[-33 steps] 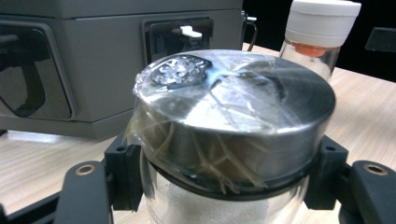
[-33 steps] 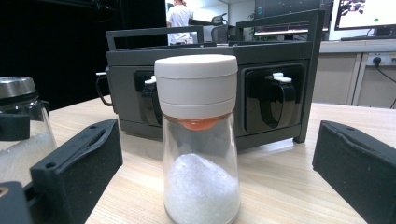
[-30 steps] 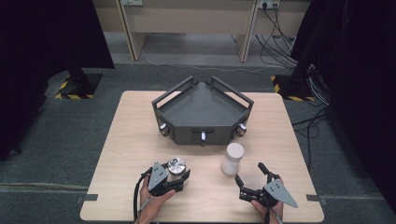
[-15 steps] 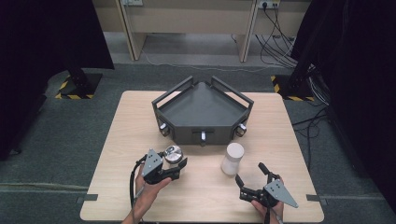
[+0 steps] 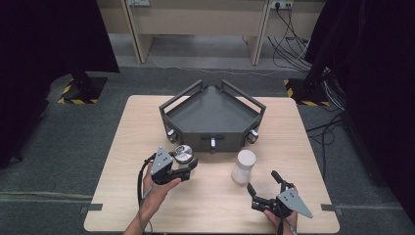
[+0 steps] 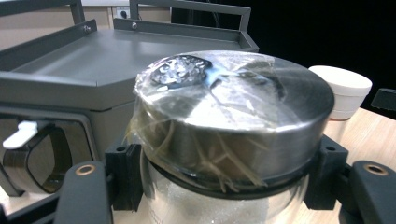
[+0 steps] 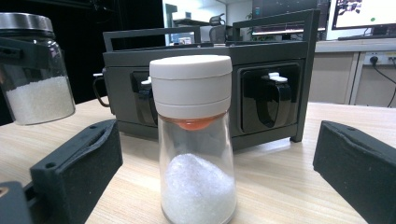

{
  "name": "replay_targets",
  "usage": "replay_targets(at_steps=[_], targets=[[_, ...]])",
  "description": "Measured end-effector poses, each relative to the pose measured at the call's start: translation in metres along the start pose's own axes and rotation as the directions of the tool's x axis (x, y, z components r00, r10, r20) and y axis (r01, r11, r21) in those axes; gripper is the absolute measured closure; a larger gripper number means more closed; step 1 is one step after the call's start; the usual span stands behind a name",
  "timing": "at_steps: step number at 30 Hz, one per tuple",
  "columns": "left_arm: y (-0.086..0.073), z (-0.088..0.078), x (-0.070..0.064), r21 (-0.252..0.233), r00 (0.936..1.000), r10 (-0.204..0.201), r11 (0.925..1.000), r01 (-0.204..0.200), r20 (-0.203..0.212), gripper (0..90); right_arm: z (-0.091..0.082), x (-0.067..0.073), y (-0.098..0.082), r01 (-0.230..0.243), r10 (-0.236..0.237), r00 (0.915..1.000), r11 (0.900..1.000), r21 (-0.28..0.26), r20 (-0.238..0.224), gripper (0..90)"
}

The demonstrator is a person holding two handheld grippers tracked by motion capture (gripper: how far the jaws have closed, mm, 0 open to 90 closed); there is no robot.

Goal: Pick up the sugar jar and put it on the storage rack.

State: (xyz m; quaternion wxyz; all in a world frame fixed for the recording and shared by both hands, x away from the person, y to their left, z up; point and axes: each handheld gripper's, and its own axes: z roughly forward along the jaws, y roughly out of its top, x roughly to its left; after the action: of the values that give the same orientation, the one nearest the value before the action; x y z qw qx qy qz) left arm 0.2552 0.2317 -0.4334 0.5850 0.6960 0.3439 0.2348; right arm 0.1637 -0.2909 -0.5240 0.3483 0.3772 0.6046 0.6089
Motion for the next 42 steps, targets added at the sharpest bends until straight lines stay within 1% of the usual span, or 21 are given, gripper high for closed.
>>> replay_targets(at_steps=[11,15,18,23,27,30,34,40,42], targets=[[0.021,0.004,0.0,-0.032,0.9996,0.029,0.9991,-0.029,-0.001,30.9,0.0,0.0,0.0,0.0,0.0,1.0,1.0,0.0,0.0,1.6],[0.031,0.008,0.004,-0.049,0.9999,0.016,0.9987,-0.016,0.001,30.9,0.0,0.0,0.0,-0.002,0.002,1.0,1.0,0.0,0.001,1.5],[0.041,0.011,0.005,-0.055,0.9997,0.023,0.9982,-0.023,0.001,30.9,0.0,0.0,0.0,-0.002,0.002,1.0,1.0,0.0,0.001,1.6],[0.06,0.022,0.004,-0.052,0.999,0.044,0.9977,-0.044,-0.009,30.9,-0.001,-0.001,0.0,-0.002,0.002,1.0,1.0,-0.001,0.002,1.6],[0.072,0.032,0.005,-0.047,0.9992,0.039,0.9981,-0.039,-0.011,30.9,-0.001,-0.001,0.0,-0.001,0.001,1.0,1.0,0.0,0.003,1.6],[0.081,0.04,0.005,-0.045,0.9989,0.038,0.9982,-0.039,-0.026,30.9,-0.001,-0.001,0.001,-0.001,0.001,1.0,1.0,0.0,0.003,1.6],[0.09,0.049,0.008,-0.046,0.9989,0.027,0.9985,-0.028,-0.038,30.9,-0.001,-0.002,0.001,-0.001,0.001,1.0,1.0,0.0,0.003,1.6],[0.101,0.064,0.012,-0.017,0.997,0.029,0.9994,-0.03,-0.071,30.9,-0.001,-0.002,0.001,-0.003,0.003,1.0,1.0,0.0,0.004,1.6],[0.103,0.07,0.015,-0.009,0.9964,0.027,0.9996,-0.027,-0.081,30.9,-0.001,-0.002,0.001,-0.004,0.004,1.0,1.0,0.0,0.003,1.5]])
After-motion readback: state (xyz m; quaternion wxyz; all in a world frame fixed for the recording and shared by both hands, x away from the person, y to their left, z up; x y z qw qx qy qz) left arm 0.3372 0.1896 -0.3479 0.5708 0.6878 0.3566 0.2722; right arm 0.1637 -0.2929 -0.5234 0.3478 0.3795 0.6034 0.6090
